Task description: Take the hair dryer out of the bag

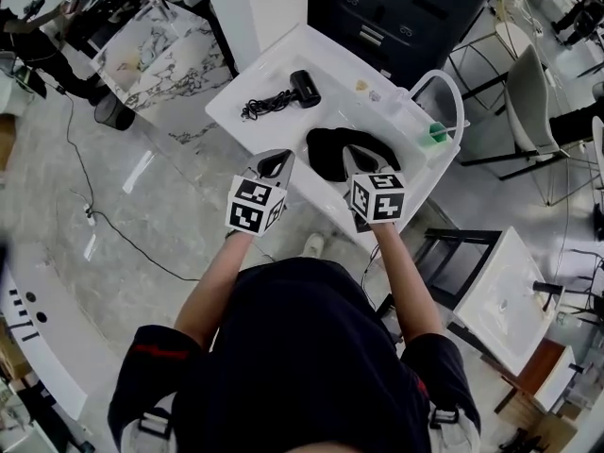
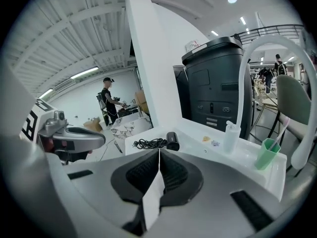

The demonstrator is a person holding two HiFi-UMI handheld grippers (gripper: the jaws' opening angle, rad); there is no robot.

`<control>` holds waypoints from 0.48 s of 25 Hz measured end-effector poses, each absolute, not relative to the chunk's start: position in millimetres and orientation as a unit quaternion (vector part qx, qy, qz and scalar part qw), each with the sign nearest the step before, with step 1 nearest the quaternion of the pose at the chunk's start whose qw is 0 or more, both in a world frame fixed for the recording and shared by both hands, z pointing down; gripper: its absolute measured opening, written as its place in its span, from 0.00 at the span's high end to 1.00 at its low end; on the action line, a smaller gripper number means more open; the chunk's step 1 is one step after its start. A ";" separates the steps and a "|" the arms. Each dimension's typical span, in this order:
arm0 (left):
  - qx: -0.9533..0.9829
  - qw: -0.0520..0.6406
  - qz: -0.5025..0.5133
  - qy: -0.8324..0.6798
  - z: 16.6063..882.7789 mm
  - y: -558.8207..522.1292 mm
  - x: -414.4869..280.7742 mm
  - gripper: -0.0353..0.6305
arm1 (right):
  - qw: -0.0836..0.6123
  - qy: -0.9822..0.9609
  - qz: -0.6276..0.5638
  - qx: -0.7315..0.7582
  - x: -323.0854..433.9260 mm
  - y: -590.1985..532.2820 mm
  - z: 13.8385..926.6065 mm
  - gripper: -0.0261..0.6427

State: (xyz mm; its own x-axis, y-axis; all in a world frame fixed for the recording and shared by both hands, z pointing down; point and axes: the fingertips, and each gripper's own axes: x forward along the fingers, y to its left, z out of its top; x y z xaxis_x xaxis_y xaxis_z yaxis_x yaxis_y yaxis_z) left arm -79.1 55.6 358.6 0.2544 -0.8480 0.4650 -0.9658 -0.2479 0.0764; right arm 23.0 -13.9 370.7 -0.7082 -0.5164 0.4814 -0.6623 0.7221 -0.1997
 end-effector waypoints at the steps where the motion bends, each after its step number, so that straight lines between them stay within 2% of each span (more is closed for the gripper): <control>1: 0.773 0.176 0.164 -0.587 355.4 59.8 -82.3 0.92 | 0.200 -0.906 0.179 0.326 19.9 -8.6 368.4 0.91; 12: 0.799 0.139 0.159 -0.564 312.8 104.3 -103.3 0.92 | 0.177 -0.912 0.147 0.340 -13.7 39.0 317.8 0.91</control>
State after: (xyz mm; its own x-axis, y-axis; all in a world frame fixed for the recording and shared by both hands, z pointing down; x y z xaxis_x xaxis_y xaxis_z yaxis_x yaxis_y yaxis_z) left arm -103.3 104.3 312.8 0.3143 -0.8560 0.4106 -0.9445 -0.3257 0.0439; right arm -13.7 39.0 317.8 -0.7064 -0.5674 0.4232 -0.6715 0.7261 -0.1474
